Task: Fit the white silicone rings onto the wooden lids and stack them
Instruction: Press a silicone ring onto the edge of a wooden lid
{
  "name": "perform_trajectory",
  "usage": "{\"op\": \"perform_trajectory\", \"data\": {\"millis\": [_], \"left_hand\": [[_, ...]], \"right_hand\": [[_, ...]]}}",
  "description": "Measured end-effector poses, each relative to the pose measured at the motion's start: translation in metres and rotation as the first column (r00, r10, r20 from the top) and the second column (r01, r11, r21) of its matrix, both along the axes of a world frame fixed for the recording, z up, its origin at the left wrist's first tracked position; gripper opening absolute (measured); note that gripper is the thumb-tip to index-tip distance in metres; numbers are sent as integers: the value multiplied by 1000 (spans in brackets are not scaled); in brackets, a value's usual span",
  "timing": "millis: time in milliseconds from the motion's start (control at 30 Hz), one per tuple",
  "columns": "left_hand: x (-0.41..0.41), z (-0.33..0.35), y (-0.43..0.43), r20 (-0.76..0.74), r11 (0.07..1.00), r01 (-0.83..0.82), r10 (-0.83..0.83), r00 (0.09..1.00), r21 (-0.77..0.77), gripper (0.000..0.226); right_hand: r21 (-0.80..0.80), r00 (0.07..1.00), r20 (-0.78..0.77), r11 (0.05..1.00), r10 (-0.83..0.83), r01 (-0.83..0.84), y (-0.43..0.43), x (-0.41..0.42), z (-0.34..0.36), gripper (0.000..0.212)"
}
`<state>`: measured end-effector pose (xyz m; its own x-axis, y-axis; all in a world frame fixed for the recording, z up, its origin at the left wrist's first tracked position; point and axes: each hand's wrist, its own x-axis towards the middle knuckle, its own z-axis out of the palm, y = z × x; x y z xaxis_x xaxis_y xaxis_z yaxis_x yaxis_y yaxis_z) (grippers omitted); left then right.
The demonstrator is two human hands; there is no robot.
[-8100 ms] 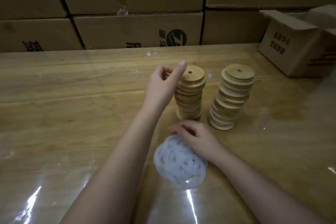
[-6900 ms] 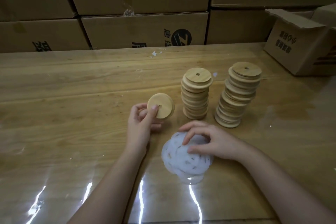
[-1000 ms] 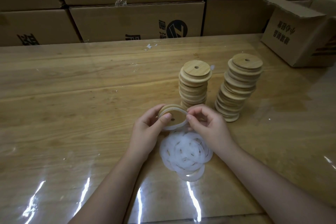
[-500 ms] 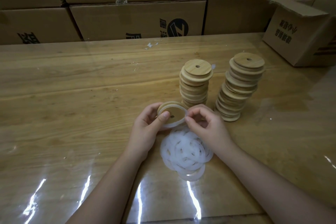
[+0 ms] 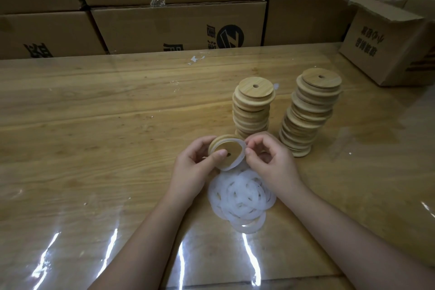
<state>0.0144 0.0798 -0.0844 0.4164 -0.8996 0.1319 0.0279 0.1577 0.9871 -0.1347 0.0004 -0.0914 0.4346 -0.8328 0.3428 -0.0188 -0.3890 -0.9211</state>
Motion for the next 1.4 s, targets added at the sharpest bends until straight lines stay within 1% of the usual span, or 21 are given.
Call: {"op": "perform_trajectory", "data": {"millis": [233,333,400,567,700,833,900,1067,1200,1400], "left_hand": [[0,0,-1,-65,1000,22,-22,998,-6,25],[1,0,-1,-98,1000,15,-16,995,-9,27],[1,1,0,-92,1000,19,-21,996,-14,28],[2,0,-1,-114,1000,12,-13,993,-15,29],[5,0,0,-99,999,35,-38,994,-35,23],[4,-1,-1,-113,999,31,-34,993,-31,24],[3,-1,-2,-110,999,33,-37,993,-30,26],[2,-2,-2,-106,999,14,-19,994,-51,29],[3,-3,-3,-105,999,-8,3,994,-47,30],[1,-4,-4,-4,1000,-8,8,1000,-29,27]], "right_hand": [[5,1000,-16,1000,-8,8,0,0,2,27],[-27,1000,-29,1000,-10,10,1,0,3,24],[-55,999,-41,998,-7,5,2,0,5,22],[-69,999,-48,998,-2,-1,3,-1,7,19],[-75,999,-50,997,7,-10,2,-1,6,16],[-120,998,-62,993,15,-22,3,0,5,15],[-132,998,-56,991,6,-13,2,0,4,11],[-34,999,-35,999,20,-22,-1,0,0,13],[-18,997,-71,1000,18,-19,-3,1,-2,17],[-38,997,-69,999,34,-37,-2,1,-2,19]]}}
